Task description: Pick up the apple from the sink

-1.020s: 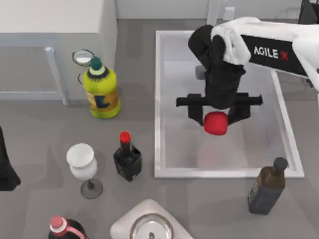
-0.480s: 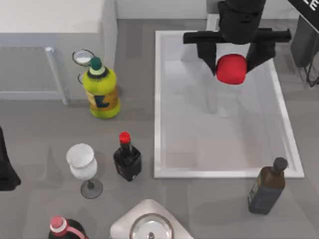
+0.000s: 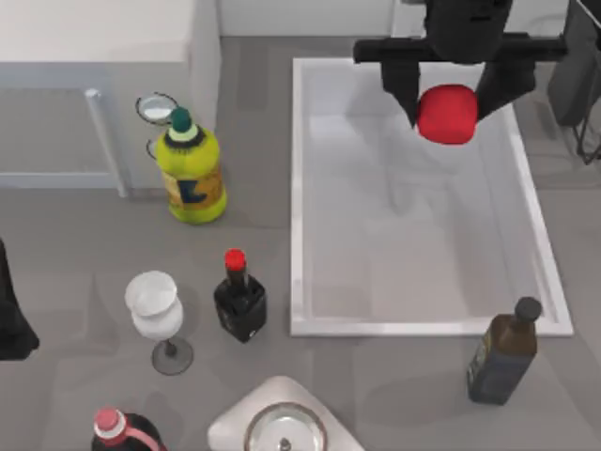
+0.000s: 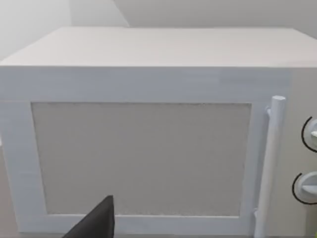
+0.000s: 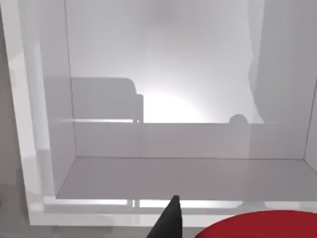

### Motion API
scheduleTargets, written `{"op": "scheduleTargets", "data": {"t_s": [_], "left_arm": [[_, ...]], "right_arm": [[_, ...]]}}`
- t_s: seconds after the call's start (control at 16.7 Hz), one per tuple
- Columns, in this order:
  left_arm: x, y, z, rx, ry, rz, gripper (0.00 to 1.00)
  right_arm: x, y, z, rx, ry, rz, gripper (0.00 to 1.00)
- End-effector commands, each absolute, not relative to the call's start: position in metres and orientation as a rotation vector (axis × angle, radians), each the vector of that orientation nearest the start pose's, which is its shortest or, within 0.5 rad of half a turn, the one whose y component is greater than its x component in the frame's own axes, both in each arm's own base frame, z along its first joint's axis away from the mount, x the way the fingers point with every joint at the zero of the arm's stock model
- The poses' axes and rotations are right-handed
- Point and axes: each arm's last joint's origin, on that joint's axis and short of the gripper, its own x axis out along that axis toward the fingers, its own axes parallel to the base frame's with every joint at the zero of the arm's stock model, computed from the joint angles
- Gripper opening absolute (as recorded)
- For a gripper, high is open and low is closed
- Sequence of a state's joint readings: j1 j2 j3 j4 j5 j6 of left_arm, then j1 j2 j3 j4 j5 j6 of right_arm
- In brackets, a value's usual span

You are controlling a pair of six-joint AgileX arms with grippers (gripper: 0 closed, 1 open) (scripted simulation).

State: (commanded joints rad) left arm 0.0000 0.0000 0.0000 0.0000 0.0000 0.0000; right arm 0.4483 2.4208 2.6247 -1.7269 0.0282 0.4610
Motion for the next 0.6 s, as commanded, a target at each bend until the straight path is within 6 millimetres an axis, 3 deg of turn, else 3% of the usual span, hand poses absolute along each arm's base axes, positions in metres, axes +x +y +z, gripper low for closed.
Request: {"op": "scheduleTargets", "data": {"t_s": [0.12,0.24,0.6], "left_arm": [[0.106,-0.001,0.16,0.0,0.0,0.0,1.0],[0.106,-0.001,0.16,0.0,0.0,0.0,1.0],[0.106,-0.001,0.16,0.0,0.0,0.0,1.0]], "right_arm": [[0.412,0.191,0.286,0.003,1.513,0.001,0.0],[0.417,0.165,0.289,0.004,1.511,0.001,0.0],[0.412,0.051,0.273,-0.001,1.576,-0.012,0.0]]}}
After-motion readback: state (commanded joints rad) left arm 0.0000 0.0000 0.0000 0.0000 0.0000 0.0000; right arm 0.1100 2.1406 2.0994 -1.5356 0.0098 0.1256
